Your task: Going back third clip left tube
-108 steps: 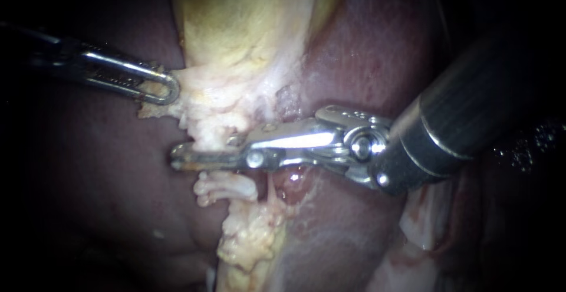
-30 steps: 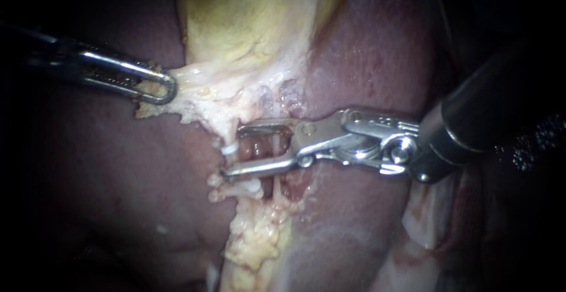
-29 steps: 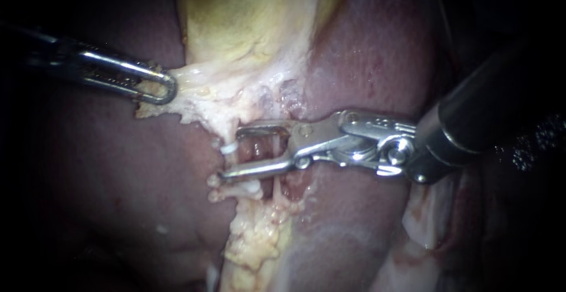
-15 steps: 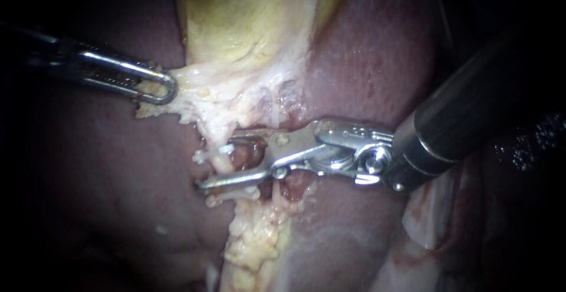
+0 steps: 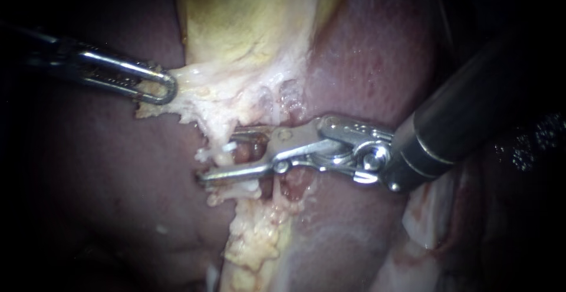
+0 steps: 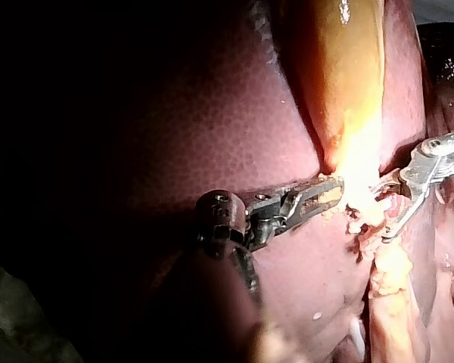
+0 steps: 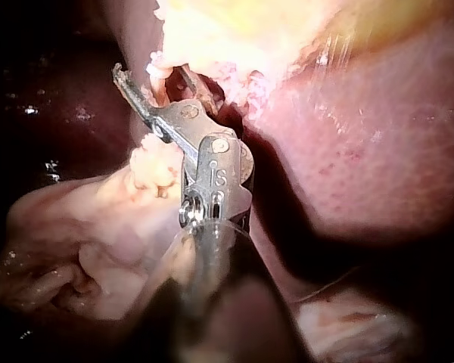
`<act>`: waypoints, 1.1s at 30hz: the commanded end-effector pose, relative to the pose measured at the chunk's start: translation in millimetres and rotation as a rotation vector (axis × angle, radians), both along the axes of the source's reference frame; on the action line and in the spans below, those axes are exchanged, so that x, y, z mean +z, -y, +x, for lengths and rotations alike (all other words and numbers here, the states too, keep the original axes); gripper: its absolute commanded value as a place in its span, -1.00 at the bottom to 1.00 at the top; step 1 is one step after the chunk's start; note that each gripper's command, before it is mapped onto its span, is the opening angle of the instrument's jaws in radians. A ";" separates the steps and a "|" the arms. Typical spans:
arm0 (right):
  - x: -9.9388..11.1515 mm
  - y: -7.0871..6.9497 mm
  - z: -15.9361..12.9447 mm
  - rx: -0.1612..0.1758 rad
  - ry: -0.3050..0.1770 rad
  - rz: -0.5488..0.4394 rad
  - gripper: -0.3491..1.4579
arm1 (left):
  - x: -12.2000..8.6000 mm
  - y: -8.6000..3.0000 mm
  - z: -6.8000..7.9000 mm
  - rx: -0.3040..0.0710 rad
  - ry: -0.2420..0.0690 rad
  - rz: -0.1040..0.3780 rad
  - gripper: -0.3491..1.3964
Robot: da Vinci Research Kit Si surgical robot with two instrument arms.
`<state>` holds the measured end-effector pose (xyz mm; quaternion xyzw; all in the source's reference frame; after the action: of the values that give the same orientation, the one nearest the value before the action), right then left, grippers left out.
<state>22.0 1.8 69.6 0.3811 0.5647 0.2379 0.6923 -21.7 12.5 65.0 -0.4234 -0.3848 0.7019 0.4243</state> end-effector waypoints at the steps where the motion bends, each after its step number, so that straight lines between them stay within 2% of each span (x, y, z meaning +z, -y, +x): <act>1: -0.1 0.0 0.1 0.000 0.002 0.012 -0.11 | 0.1 0.0 0.0 0.000 0.000 0.000 -1.00; 5: -0.5 0.4 0.3 -0.016 -0.003 0.044 -0.11 | 0.1 0.0 0.0 0.000 0.000 0.000 -1.00; 11: -1.7 1.2 1.7 -0.060 -0.022 0.071 -0.11 | 0.2 -0.1 0.0 0.001 0.000 0.000 -1.00; 16: -2.1 1.4 2.7 -0.057 -0.073 0.089 -0.11 | 0.1 -0.1 0.0 0.001 0.000 0.000 -1.00; 22: -1.7 0.7 2.1 -0.041 -0.065 0.086 -0.11 | 0.1 -0.1 0.1 0.001 0.001 0.000 -1.00; 24: -1.3 0.4 1.6 -0.022 -0.047 0.081 -0.11 | 0.1 -0.1 0.1 0.001 0.001 0.000 -1.00; 26: -0.9 -0.1 1.0 -0.027 -0.012 0.043 -0.11 | 0.1 -0.1 0.1 0.001 0.001 0.000 -1.00; 29: -0.4 -0.4 0.1 -0.033 0.055 -0.061 -0.09 | 0.1 -0.1 0.1 0.001 0.001 0.000 -1.00; 33: -0.3 -0.4 -1.2 -0.026 0.095 -0.199 -0.07 | 0.1 -0.1 0.1 0.001 0.001 0.000 -1.00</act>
<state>20.5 2.2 69.2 0.2966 0.5494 0.1818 0.7597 -21.6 12.6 65.1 -0.4234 -0.3854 0.7018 0.4239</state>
